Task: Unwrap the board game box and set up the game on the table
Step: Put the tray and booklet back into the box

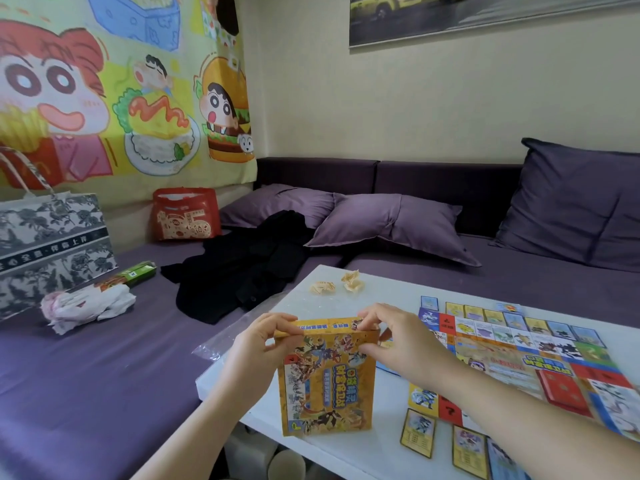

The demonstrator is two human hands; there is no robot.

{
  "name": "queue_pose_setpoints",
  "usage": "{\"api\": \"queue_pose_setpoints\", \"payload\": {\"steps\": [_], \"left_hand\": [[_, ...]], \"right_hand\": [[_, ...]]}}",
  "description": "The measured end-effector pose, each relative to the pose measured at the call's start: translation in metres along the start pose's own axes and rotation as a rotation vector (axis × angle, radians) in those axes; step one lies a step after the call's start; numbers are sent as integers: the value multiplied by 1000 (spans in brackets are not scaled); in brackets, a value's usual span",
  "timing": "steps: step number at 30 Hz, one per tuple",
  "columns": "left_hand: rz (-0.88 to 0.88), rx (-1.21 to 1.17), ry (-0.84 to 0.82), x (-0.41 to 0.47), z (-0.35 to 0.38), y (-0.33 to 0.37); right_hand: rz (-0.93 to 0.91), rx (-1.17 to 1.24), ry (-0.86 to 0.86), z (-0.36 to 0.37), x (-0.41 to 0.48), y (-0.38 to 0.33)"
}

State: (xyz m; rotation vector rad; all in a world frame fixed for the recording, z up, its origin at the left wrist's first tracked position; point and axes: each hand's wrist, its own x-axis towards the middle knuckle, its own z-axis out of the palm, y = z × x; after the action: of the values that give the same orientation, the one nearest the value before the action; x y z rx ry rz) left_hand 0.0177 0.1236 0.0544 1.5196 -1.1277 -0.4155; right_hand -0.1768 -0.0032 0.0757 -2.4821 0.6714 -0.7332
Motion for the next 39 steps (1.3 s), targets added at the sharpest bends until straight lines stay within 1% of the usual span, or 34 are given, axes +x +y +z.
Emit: {"api": "queue_pose_setpoints", "payload": {"steps": [3, 5, 7, 11, 13, 16, 17, 18, 20, 22, 25, 27, 30, 33, 36, 39], "left_hand": [[16, -31, -18, 0, 0, 11], [63, -50, -31, 4, 2, 22], [117, -68, -13, 12, 6, 35], [227, -75, 84, 39, 12, 55], [214, -59, 125, 58, 14, 57], [149, -76, 130, 88, 22, 53], [140, -33, 120, 98, 26, 49], [137, 58, 106, 107, 30, 46], [114, 235, 69, 123, 39, 32], [73, 326, 15, 139, 50, 12], [54, 471, -68, 175, 71, -29], [52, 565, -106, 204, 86, -56], [33, 779, -164, 246, 110, -84], [81, 1015, -241, 282, 136, -105], [102, 1103, -357, 303, 160, -127], [15, 1138, -487, 312, 175, -144]], "right_hand": [[16, -142, -116, -15, 9, -11], [2, -262, -215, -29, 19, -20], [-11, -282, -211, -45, 27, -27], [21, -164, -23, -73, 42, -20], [66, -78, 104, -84, 50, -6], [163, 67, 357, -94, 67, 25], [226, 125, 425, -94, 74, 37], [299, 212, 475, -92, 83, 49], [461, 488, 542, -84, 99, 72], [621, 733, 611, -73, 118, 92], [776, 898, 674, -52, 151, 133], [827, 981, 661, -35, 173, 161], [844, 1026, 665, -15, 206, 200], [850, 1015, 700, 3, 235, 236], [855, 958, 710, 21, 251, 269], [826, 889, 676, 38, 259, 293]]}}
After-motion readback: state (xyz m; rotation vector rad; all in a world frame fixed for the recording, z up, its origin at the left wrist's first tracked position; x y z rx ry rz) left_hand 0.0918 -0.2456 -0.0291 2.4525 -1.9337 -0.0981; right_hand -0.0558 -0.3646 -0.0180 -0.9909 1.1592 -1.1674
